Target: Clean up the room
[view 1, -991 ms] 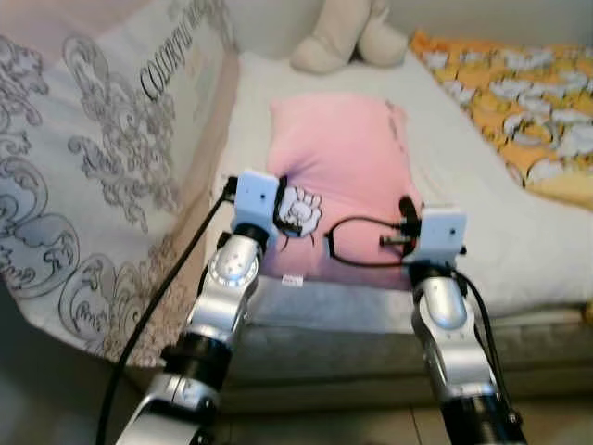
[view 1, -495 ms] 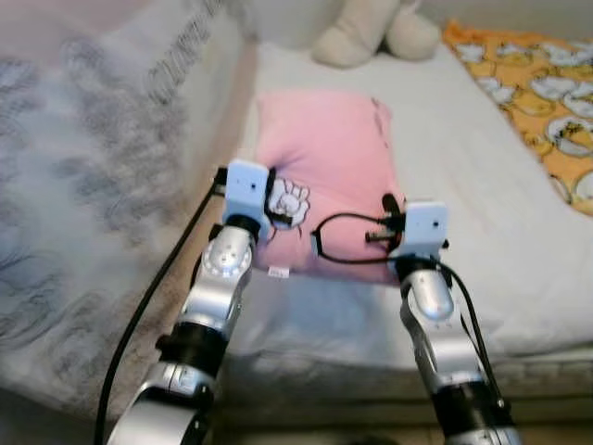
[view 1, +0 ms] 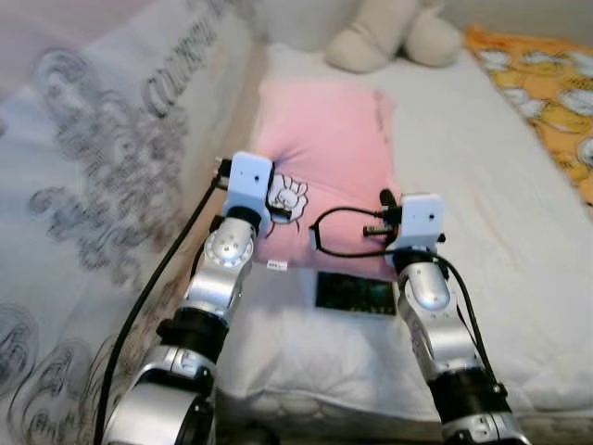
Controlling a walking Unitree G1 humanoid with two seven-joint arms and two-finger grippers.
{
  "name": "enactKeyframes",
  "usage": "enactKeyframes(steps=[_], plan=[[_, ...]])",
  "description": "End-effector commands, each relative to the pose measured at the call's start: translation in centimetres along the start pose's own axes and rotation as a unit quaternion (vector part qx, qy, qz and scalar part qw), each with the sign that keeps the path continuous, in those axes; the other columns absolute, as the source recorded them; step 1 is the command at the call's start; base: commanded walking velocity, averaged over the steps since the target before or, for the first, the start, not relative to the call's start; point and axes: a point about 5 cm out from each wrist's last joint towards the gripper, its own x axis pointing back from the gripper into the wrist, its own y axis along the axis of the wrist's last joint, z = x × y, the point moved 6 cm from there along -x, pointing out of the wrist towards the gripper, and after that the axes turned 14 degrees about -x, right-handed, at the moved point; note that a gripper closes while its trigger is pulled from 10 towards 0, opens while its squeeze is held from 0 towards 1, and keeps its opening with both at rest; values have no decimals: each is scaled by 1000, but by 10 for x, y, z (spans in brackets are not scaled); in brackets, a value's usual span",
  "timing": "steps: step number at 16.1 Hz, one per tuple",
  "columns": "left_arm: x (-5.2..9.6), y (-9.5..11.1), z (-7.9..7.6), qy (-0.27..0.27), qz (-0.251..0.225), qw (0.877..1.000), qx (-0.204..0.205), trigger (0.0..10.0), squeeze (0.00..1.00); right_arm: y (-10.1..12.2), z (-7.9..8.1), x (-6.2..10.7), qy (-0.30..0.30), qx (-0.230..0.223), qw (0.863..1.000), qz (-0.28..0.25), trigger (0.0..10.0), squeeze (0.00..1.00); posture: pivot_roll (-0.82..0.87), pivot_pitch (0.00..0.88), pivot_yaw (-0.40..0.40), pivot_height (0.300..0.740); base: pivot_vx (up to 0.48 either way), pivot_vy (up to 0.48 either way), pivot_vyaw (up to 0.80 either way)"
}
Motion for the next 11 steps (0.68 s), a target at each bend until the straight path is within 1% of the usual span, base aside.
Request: enactKeyframes(steps=[1,3,4,5,6,8,9,10,11], plan=[[-5,15,17,33,-24,999,2,10000,0,1,-19,3,-27,0,1000,-5,10000,0,-38,0,46,740,0,0,0],[-6,8,16,33,-13,999,-4,10000,0,-2,-18,3,-26,-2,1000,-2,10000,0,-43,0,54,740,0,0,0],[-6,5,20,41,-7,999,2,10000,0,-2,-17,2,-26,-3,1000,-3,10000,0,-48,0,58,740,0,0,0],[-5,4,23,46,-7,999,-3,10000,0,-1,-17,1,-27,-3,1000,-4,10000,0,-47,0,58,740,0,0,0],[-9,4,27,53,-6,998,-21,10000,0,0,-18,-4,-31,-5,999,-6,10000,0,-50,0,68,740,0,0,0],[-17,2,34,66,6,998,-20,10000,0,1,-19,-13,-33,2,999,-6,10000,0,-57,0,69,740,0,0,0],[-21,3,35,64,6,998,-25,10000,0,1,-21,-15,-35,3,999,-6,10000,0,-57,14,70,740,0,0,0],[-27,2,33,59,19,997,-37,10000,0,3,-26,-22,-40,8,999,-2,10000,0,-53,47,71,740,0,0,0],[-30,0,34,58,32,997,-39,10000,0,4,-31,-28,-46,13,999,-2,10000,0,-49,76,68,740,0,0,0]])
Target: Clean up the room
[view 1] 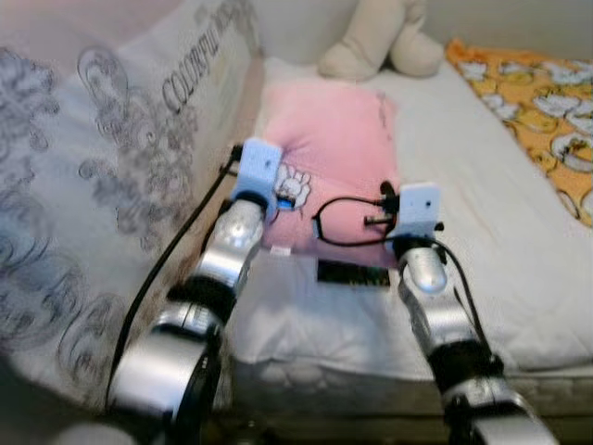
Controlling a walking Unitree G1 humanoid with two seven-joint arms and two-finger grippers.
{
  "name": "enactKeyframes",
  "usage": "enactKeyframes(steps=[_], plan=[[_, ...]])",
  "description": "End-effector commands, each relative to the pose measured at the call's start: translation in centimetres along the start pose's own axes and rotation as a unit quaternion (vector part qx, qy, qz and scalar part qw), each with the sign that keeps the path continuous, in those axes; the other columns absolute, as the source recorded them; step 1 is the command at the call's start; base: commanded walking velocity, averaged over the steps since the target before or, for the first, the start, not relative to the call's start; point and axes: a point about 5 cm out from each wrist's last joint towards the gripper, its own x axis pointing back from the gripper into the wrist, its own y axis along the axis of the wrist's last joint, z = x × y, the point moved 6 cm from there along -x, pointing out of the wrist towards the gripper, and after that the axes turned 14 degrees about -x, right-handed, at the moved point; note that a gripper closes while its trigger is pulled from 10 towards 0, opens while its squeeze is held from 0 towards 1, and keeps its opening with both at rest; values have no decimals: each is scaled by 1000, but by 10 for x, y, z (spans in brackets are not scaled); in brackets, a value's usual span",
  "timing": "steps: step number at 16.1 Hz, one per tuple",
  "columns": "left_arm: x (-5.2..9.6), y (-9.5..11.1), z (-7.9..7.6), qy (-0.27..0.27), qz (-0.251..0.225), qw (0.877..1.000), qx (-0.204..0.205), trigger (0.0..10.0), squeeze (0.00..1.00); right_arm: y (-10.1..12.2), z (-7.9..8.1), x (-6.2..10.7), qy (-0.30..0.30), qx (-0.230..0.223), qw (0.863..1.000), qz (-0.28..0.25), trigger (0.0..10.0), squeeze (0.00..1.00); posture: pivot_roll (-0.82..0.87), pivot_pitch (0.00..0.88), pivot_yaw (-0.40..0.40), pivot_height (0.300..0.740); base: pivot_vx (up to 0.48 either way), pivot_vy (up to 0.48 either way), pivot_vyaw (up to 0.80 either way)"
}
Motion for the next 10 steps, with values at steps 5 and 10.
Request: enactKeyframes(steps=[5,10], plan=[[-5,-24,52,86,72,993,-25,10000,0,-6,-21,-21,-49,-8,998,38,10000,0,-35,243,67,740,0,0,0],[-9,-9,65,105,42,992,-49,10000,0,2,-11,-27,-33,-5,999,18,10000,0,-34,262,47,740,0,0,0]])
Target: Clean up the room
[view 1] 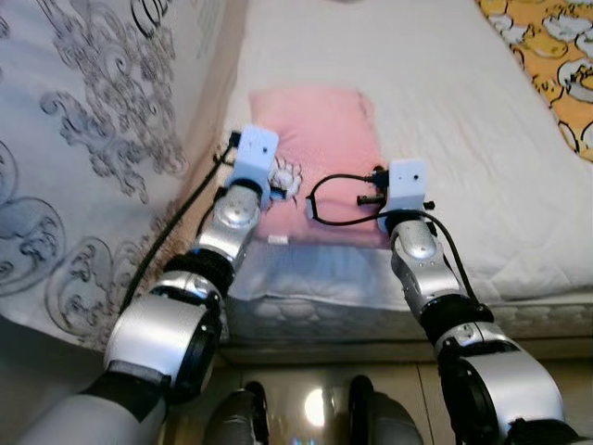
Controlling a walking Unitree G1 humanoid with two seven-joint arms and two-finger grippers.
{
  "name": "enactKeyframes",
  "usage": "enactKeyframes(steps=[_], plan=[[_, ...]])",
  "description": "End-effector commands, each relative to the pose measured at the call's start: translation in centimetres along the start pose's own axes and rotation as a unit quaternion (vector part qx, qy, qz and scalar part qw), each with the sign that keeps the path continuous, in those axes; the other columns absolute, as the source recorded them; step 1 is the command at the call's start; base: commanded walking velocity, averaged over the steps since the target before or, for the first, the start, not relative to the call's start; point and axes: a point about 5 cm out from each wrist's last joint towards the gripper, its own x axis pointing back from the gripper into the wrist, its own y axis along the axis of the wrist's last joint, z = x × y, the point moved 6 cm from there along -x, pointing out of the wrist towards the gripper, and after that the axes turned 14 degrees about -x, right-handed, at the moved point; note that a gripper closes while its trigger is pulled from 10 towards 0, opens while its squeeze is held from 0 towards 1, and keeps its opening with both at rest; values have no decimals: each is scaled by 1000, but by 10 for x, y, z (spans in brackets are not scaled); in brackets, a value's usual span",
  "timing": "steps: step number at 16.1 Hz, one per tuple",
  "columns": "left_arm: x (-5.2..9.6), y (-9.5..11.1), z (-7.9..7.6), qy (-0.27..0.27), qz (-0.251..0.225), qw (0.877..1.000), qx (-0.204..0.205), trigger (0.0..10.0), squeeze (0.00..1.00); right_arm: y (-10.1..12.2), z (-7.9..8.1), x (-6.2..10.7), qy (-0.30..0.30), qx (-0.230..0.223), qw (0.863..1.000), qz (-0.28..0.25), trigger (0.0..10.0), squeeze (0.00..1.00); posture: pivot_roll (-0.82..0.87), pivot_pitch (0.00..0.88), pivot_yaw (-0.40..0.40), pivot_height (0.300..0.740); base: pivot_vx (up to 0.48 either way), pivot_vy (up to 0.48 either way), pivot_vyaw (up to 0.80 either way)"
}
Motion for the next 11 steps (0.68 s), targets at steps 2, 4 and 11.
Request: enactKeyframes(steps=[2,4,11], plan=[[-2,-13,49,85,26,996,-5,10000,0,-1,-25,1,-41,-5,999,1,10000,0,-32,285,42,740,0,0,0],[-1,-16,55,96,32,995,7,10000,0,3,-20,-2,-37,-8,999,-3,10000,0,-35,289,34,740,0,0,0],[22,17,65,111,-103,987,55,10000,0,37,-6,36,8,-26,992,-124,10000,0,-22,122,21,740,0,0,0]])
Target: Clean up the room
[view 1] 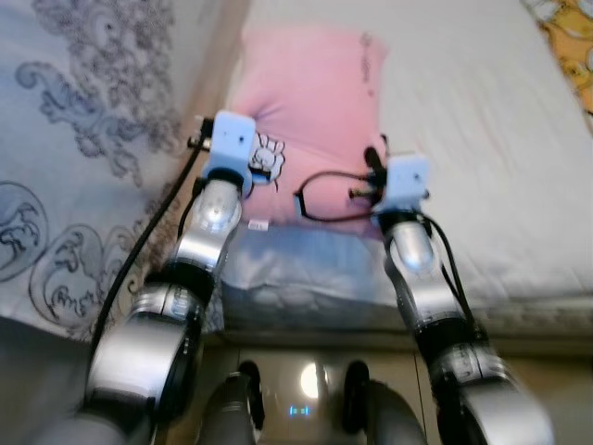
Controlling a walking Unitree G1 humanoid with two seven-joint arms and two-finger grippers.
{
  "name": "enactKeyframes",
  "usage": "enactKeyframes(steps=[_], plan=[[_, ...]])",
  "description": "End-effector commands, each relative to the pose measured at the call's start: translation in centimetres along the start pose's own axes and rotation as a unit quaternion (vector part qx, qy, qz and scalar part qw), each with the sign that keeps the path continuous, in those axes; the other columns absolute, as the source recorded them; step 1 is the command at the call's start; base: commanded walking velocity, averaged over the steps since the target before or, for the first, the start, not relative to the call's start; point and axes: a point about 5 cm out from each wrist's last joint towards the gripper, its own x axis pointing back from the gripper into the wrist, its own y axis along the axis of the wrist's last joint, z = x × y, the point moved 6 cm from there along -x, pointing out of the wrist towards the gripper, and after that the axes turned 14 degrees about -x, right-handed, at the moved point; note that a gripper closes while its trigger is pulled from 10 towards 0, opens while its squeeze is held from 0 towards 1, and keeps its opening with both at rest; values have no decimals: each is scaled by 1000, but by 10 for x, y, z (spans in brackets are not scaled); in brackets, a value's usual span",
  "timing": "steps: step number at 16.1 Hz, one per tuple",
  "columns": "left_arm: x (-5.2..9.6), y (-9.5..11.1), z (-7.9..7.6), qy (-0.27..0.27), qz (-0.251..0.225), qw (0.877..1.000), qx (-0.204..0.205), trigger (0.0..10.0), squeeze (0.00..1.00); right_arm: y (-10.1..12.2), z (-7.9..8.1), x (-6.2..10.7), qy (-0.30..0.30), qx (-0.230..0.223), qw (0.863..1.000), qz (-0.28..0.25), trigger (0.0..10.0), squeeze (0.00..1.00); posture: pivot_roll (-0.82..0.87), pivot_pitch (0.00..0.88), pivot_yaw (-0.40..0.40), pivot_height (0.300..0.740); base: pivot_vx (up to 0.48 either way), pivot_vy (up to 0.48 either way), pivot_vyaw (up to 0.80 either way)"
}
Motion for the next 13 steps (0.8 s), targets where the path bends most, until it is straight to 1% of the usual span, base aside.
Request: enactKeyframes(steps=[1,2,3,4,6,9,11,12,13], plan=[[8,8,24,42,-14,999,25,10000,0,11,-28,16,-41,8,999,-14,10000,0,-18,72,21,740,0,0,0],[19,10,11,22,-20,999,36,10000,0,12,-31,26,-44,14,999,-17,10000,0,-17,29,25,740,0,0,0],[22,10,6,16,-20,999,42,10000,0,12,-33,29,-47,16,999,-17,10000,0,-19,20,27,740,0,0,0],[30,9,-5,4,-17,998,60,10000,0,7,-41,39,-65,13,998,-7,10000,0,-31,0,38,740,0,0,0],[38,4,-9,0,-7,997,77,10000,0,-1,-47,49,-80,12,997,10,10000,0,-38,0,52,740,0,0,0],[43,2,-8,-12,6,998,68,10000,0,-3,-44,55,-81,12,996,26,10000,0,-47,0,53,740,0,0,0],[40,-2,-13,-23,8,998,50,10000,0,-5,-38,52,-72,13,997,31,10000,0,-51,0,56,740,0,-480,0],[39,-6,-15,-28,17,998,53,10000,0,-8,-37,50,-69,10,997,39,10000,0,-55,0,53,740,0,0,0],[40,-11,-18,-33,28,997,60,10000,0,-11,-35,48,-66,9,997,48,10000,0,-52,0,50,740,0,0,-613]])
